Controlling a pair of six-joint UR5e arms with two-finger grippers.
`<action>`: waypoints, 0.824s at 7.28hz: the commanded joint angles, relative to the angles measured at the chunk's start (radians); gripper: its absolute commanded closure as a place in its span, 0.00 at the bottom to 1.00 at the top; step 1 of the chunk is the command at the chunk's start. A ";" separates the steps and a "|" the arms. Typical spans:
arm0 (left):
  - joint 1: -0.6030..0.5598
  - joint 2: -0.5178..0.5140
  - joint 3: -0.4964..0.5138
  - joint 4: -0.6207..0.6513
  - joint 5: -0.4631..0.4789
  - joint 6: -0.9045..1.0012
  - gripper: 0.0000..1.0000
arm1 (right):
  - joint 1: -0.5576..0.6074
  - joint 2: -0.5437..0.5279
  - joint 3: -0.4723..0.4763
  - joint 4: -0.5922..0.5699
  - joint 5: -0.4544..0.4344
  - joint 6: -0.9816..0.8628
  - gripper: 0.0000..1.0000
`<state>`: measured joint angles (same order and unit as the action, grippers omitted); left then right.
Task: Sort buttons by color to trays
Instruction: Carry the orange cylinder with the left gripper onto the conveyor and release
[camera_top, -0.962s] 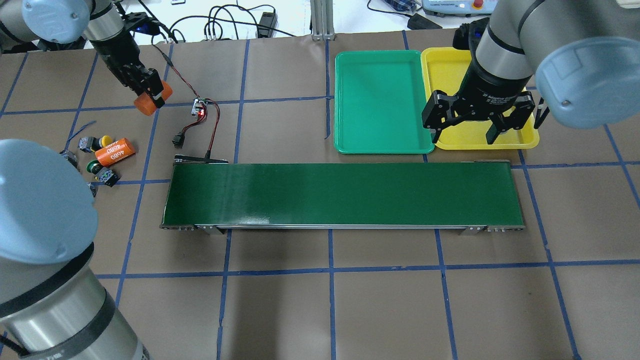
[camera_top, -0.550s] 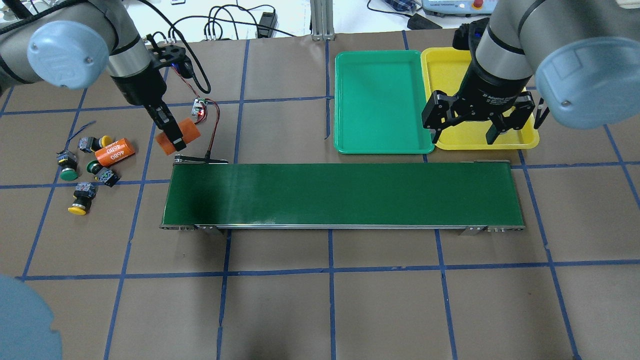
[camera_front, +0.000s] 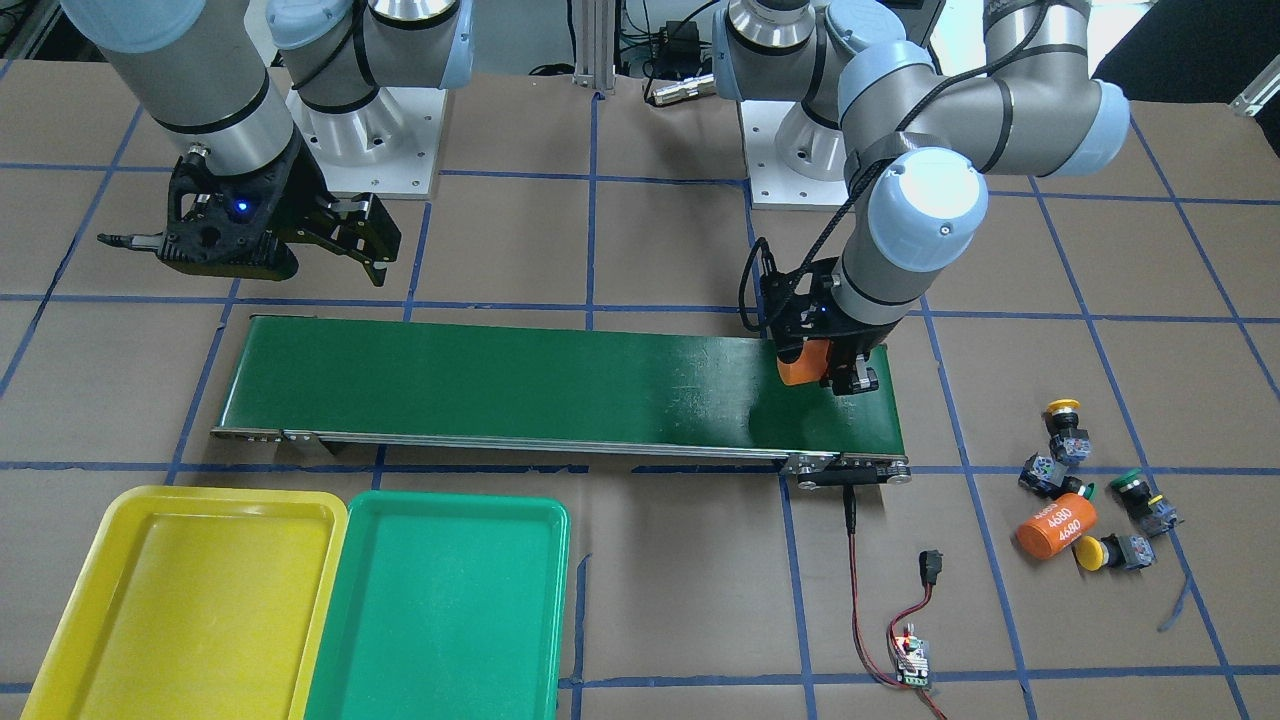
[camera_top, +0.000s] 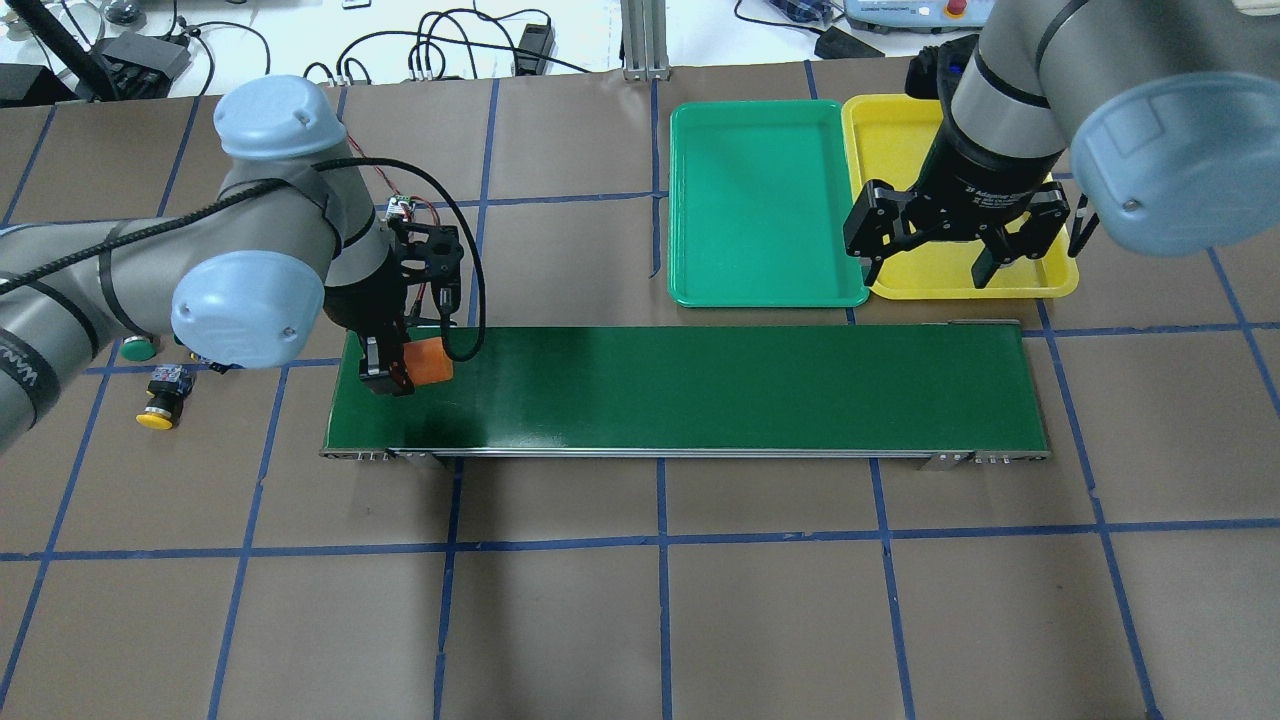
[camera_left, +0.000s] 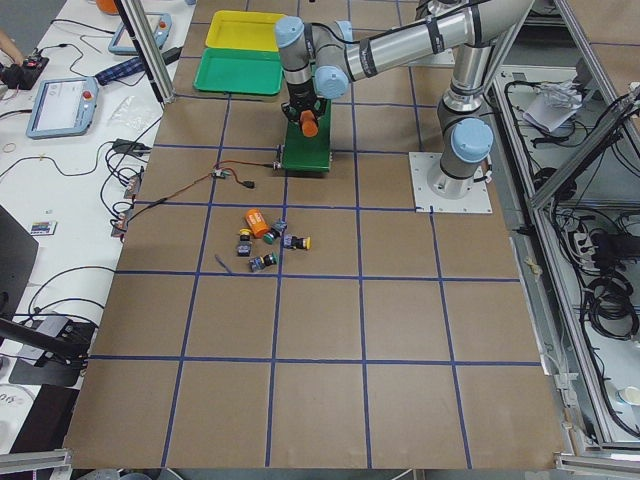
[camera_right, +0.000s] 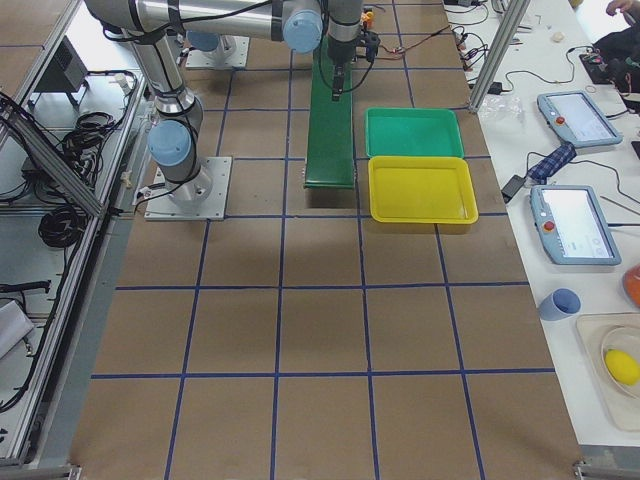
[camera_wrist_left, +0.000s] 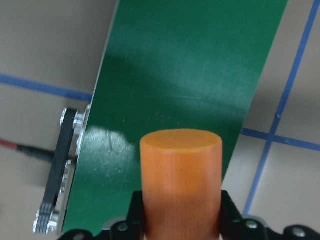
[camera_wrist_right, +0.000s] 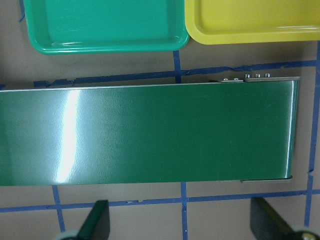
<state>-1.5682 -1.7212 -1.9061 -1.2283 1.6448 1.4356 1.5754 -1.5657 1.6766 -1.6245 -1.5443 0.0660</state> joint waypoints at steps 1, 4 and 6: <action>-0.009 0.006 -0.060 0.064 -0.002 0.081 1.00 | 0.000 0.000 0.000 0.000 0.003 0.000 0.00; -0.013 -0.027 -0.060 0.090 -0.010 0.069 0.25 | 0.000 0.000 0.000 0.000 0.000 0.000 0.00; -0.013 0.000 -0.045 0.116 -0.013 0.068 0.02 | 0.000 0.001 0.002 0.000 0.000 0.000 0.00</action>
<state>-1.5812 -1.7370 -1.9592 -1.1246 1.6331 1.5057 1.5754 -1.5651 1.6770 -1.6245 -1.5446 0.0660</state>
